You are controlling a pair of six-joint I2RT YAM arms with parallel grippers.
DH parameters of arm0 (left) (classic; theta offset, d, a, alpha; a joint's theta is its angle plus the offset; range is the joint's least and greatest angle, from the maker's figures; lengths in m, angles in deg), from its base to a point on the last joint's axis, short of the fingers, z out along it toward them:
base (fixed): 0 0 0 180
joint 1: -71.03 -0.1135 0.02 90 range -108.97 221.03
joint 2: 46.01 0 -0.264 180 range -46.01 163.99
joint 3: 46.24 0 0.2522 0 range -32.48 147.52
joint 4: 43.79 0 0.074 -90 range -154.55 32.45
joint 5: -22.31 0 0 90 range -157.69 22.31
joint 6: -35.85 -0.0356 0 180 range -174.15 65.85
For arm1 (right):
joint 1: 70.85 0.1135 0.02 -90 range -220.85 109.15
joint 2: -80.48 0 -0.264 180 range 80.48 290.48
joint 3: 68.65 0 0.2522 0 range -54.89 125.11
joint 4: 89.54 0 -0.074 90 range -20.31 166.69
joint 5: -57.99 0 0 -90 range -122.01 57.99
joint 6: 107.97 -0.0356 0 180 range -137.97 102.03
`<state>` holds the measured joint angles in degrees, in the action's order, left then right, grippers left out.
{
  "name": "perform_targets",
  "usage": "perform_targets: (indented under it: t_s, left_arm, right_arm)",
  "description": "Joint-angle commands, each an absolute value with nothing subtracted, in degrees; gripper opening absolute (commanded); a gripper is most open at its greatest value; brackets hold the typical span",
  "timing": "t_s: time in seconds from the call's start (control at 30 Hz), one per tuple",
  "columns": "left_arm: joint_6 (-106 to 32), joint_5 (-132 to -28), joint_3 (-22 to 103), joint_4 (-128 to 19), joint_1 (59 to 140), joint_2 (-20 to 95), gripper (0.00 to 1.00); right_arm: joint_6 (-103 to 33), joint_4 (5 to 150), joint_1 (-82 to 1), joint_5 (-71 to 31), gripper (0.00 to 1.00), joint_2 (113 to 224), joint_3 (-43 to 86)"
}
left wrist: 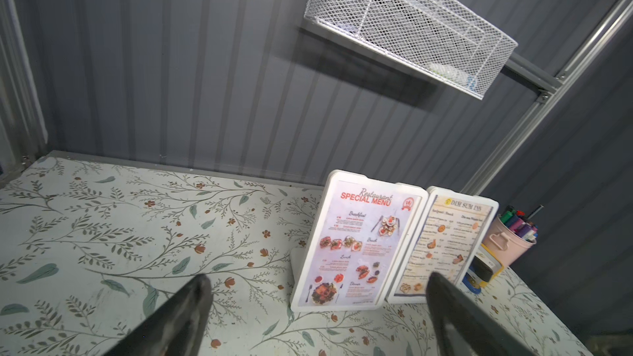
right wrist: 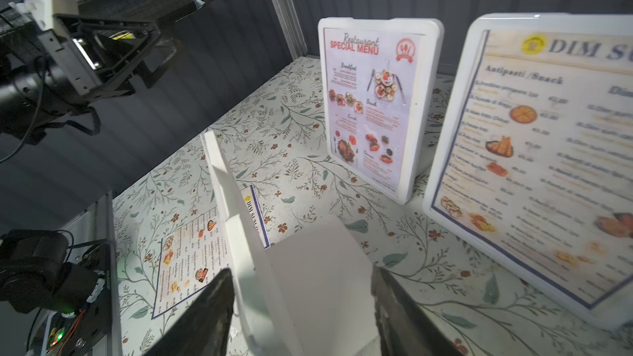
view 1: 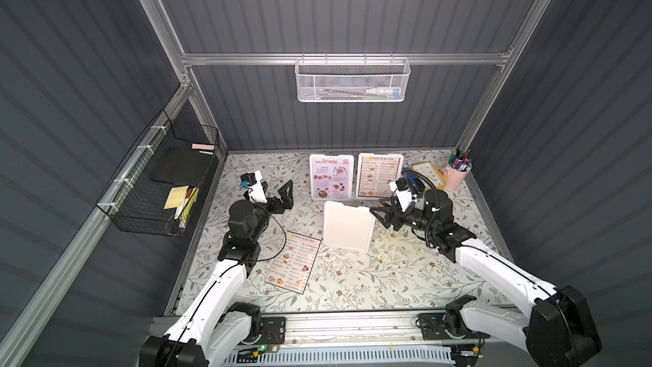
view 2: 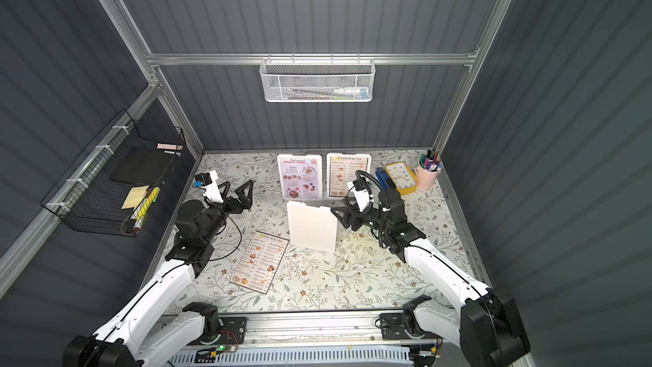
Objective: Insert the menus into the narrow rack
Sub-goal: Place the narrow rack at the center of the board, then move the narrow rack to the center of the board.
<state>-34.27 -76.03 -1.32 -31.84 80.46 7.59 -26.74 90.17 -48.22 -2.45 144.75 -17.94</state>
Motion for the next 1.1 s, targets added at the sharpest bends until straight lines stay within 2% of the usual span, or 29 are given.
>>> perform_targets:
  t_s: [0.0, 0.1, 0.3, 0.47, 0.63, 0.87, 1.07]
  left_arm:
    - [-33.6, -80.8, -4.1, -30.1, 80.4, 7.4, 0.99]
    - [-32.5, -80.1, -5.5, -27.1, 83.0, 10.8, 0.99]
    - [-28.0, -70.5, -5.0, -20.2, 99.3, 20.9, 0.99]
    - [-25.6, -65.2, -4.2, -18.0, 105.1, 27.3, 0.99]
    - [-24.8, -63.9, -2.6, -16.3, 108.6, 31.7, 0.99]
    - [-24.0, -61.4, -0.4, -15.3, 114.1, 35.3, 0.99]
    - [-23.6, -60.5, 0.4, -14.1, 115.2, 37.7, 0.99]
  right_arm:
    - [-29.5, 88.1, -48.5, -7.6, 0.66, 142.0, -19.1]
    - [-32.4, 86.5, -48.5, -7.0, 0.68, 138.9, -19.7]
    - [-38.2, 83.8, -47.5, -7.3, 0.68, 132.3, -22.5]
    - [-41.4, 82.2, -43.7, -9.4, 0.67, 129.0, -24.2]
    - [-42.0, 76.8, -36.9, -21.2, 0.67, 127.8, -23.3]
    - [-43.6, 70.6, -36.5, -38.7, 0.68, 128.2, -22.1]
    - [-43.1, 71.5, -38.3, -41.2, 0.7, 131.7, -21.3]
